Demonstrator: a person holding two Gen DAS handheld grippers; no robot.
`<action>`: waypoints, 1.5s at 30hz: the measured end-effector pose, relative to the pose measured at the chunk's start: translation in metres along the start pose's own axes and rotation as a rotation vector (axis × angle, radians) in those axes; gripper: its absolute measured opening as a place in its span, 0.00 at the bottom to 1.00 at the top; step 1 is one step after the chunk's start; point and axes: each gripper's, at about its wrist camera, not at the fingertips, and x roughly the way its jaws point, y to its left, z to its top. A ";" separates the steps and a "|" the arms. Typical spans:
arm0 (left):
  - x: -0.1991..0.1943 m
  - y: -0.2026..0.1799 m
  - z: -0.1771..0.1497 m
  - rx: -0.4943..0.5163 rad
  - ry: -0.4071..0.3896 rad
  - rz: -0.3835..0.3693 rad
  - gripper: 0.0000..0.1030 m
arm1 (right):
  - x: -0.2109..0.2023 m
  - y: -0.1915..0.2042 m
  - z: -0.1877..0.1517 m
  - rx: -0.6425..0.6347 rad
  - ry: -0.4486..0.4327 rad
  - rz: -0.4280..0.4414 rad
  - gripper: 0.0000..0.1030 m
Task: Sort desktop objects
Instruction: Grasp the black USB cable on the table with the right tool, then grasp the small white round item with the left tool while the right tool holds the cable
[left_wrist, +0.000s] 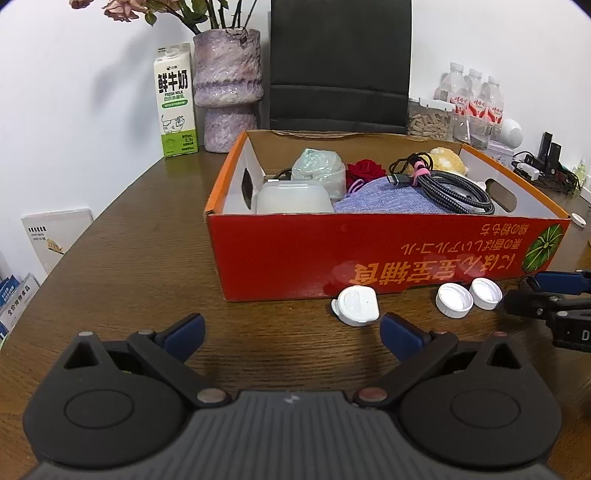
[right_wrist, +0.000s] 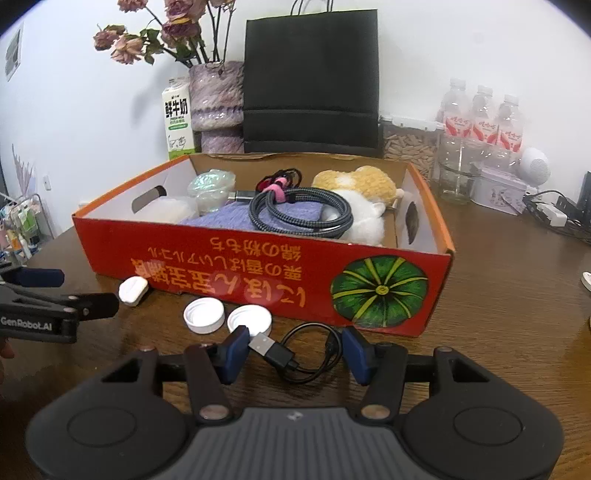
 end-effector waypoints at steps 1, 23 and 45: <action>0.001 -0.002 0.001 0.006 0.001 -0.001 1.00 | -0.001 -0.001 0.000 0.003 -0.002 0.000 0.53; 0.014 -0.030 0.009 0.016 0.015 -0.053 0.26 | -0.008 -0.009 -0.001 0.022 -0.027 -0.008 0.53; -0.014 -0.032 0.005 0.006 -0.058 -0.057 0.25 | -0.024 0.001 0.001 -0.012 -0.083 0.006 0.53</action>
